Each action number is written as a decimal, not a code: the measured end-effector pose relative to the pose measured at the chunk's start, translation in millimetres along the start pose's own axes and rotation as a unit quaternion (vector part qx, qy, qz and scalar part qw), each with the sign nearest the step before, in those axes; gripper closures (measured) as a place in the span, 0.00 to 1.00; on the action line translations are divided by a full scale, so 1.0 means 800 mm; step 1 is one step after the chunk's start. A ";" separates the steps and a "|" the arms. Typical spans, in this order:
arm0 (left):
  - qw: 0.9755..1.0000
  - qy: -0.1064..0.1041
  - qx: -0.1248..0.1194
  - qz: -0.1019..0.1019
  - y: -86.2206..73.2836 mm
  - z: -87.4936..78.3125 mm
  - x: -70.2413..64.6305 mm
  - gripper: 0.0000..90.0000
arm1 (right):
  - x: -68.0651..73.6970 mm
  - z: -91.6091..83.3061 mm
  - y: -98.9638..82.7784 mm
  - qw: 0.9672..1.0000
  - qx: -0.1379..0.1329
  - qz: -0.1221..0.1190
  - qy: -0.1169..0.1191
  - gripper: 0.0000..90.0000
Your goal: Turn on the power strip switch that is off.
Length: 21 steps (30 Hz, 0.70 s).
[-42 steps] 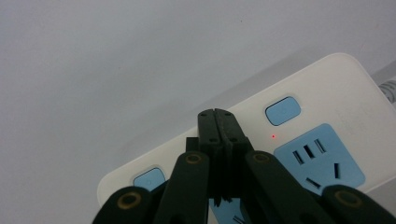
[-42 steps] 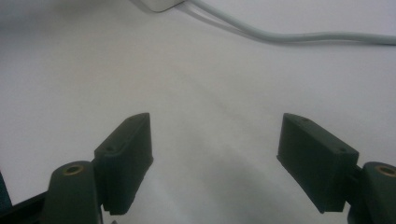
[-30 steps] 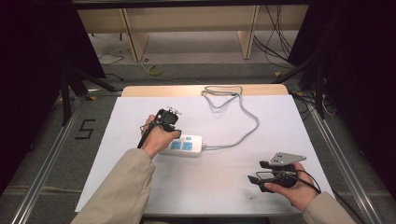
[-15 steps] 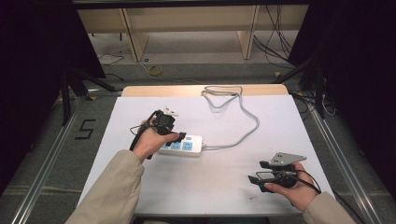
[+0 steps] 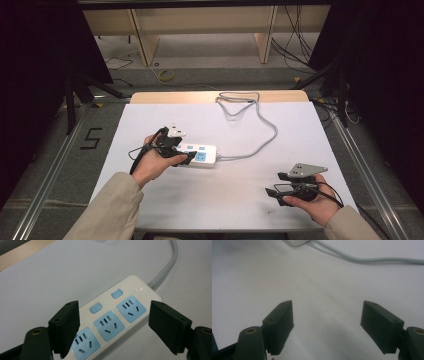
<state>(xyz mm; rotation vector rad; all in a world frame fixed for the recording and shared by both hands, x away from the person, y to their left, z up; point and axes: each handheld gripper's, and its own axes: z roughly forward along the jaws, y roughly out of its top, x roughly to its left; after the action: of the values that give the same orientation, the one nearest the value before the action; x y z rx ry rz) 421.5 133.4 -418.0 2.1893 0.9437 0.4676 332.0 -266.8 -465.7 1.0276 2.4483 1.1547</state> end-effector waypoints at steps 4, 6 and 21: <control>1.000 -0.005 -0.001 0.005 -0.013 -0.008 -0.003 0.25 | 0.000 0.000 0.000 1.000 0.000 -0.001 0.000 0.29; 1.000 -0.004 -0.003 0.009 -0.019 -0.012 -0.004 0.24 | 0.000 0.000 0.000 1.000 0.000 0.000 0.001 0.29; 1.000 0.005 -0.022 0.010 -0.047 -0.036 -0.010 0.22 | 0.001 0.000 0.000 1.000 -0.002 0.000 0.004 0.29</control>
<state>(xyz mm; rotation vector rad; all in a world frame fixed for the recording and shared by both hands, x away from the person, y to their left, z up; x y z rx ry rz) 381.5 159.2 -425.8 2.1600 0.9093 0.5044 331.7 -266.2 -465.5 1.0240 2.4502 1.1656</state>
